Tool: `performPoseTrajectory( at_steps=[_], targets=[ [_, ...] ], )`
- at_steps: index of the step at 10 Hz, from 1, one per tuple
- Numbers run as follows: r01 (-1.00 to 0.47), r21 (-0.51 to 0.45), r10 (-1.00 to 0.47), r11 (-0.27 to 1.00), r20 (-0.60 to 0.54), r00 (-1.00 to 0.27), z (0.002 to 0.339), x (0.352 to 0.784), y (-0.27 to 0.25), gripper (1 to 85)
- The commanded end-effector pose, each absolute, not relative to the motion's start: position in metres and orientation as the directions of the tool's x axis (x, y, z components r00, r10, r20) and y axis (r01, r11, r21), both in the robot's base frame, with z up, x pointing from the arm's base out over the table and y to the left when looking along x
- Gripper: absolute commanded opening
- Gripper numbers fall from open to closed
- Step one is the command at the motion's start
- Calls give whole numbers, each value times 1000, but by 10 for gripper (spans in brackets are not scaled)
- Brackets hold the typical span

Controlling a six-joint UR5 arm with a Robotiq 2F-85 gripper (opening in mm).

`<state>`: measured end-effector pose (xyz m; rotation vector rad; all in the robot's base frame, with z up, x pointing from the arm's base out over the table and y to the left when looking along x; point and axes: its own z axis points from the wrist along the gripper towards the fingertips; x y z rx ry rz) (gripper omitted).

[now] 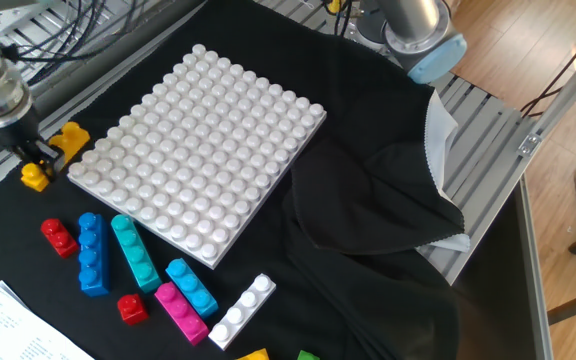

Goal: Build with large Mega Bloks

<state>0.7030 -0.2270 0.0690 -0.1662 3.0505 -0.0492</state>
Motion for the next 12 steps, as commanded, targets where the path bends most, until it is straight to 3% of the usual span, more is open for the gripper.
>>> performPoseTrajectory(
  at_steps=[1, 3, 6, 12],
  targets=[
    [-100, -82, -113, 992, -174, -978, 71, 717, -236, 13],
    [-107, -57, -117, 993, -201, -973, 72, 723, -229, 10],
    [-25, -3, -25, 1000, -160, -987, 67, 681, -225, 10],
    [-41, 0, -41, 999, -135, -990, 52, 666, -215, 10]
  ],
)
